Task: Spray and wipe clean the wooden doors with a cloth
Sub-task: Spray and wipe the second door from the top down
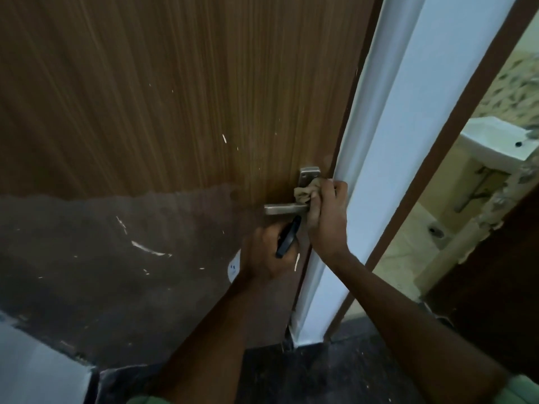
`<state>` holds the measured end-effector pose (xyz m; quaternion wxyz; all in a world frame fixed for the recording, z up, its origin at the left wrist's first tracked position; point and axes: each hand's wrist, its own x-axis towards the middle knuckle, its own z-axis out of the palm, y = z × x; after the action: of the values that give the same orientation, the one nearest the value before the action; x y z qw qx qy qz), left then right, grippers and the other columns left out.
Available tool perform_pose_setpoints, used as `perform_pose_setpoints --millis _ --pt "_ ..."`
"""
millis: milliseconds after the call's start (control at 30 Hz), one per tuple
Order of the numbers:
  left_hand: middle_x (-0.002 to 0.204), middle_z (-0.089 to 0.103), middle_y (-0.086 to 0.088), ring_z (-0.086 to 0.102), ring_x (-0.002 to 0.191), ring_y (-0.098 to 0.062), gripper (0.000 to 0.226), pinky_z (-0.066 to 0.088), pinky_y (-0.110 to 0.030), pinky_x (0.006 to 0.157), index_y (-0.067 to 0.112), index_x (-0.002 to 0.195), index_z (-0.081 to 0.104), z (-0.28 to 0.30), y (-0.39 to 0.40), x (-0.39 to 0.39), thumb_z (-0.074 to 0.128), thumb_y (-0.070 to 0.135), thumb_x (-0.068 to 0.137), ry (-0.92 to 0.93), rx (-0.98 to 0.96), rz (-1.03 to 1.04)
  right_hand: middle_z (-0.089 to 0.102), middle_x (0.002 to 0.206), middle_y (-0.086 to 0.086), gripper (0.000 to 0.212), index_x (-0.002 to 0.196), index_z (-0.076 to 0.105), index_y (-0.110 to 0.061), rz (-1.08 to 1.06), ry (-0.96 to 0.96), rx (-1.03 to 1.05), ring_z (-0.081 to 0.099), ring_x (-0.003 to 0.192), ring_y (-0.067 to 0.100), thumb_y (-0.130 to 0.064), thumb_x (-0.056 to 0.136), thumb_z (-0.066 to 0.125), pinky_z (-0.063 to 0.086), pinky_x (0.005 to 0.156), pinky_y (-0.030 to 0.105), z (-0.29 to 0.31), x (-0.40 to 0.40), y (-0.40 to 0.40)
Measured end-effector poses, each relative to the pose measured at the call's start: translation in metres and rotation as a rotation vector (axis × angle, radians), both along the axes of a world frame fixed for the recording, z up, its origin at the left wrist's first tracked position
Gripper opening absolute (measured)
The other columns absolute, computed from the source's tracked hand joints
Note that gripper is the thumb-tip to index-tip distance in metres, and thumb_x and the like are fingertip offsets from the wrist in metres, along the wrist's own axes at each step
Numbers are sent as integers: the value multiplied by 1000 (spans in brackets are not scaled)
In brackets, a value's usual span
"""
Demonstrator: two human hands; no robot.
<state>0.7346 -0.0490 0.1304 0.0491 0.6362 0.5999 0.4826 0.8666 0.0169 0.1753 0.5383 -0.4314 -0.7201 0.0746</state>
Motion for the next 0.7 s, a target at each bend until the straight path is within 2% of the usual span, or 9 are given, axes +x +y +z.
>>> perform_pose_setpoints --millis 100,167,267,400,467,600,633,700 --pt "71 63 14 54 55 3 10 37 -6 59 20 85 70 -28 12 0 71 26 93 38 62 -7 46 126 1 22 124 55 -17 79 144 109 58 110 20 -24 109 41 55 92 47 -18 1 7" --pt "73 67 7 59 59 -6 15 44 -17 57 21 86 69 -35 23 1 65 31 95 41 57 -55 49 124 4 22 124 56 -13 89 236 132 56 111 17 -23 111 41 52 96 40 -25 -1 14" --pt "62 59 9 56 54 -10 17 33 -14 50 22 74 62 -40 26 8 65 20 90 32 139 -95 50 124 8 20 127 53 -9 78 302 223 48 115 8 -15 110 44 42 101 21 -56 -2 22" --pt "49 52 12 49 45 -10 40 31 -19 46 24 57 49 -44 36 6 68 18 91 -32 213 -71 44 122 4 24 126 50 -7 143 286 345 40 114 2 -15 104 52 34 100 13 -86 -4 35" --pt "48 50 9 44 44 -8 43 31 -20 46 22 56 49 -51 34 4 69 16 94 -59 211 -57 44 123 -1 27 126 49 -12 200 267 340 40 116 2 -20 100 51 35 102 19 -88 1 38" --pt "51 48 5 48 47 -14 41 35 -25 47 20 58 53 -61 12 9 68 23 96 -81 203 -35 45 119 5 22 109 49 -21 344 160 210 50 110 22 -12 90 51 51 100 47 -86 23 23" --pt "50 48 6 47 47 -14 41 35 -25 47 20 57 53 -62 8 11 69 24 95 -88 199 -28 41 122 5 26 110 49 -22 333 120 178 49 112 21 -7 91 54 50 103 46 -87 29 17" --pt "51 49 7 46 45 -9 41 35 -21 46 22 57 53 -58 1 19 71 25 94 -83 173 -12 39 127 2 39 122 48 -19 246 113 218 48 116 15 -4 90 65 51 104 33 -86 43 9"
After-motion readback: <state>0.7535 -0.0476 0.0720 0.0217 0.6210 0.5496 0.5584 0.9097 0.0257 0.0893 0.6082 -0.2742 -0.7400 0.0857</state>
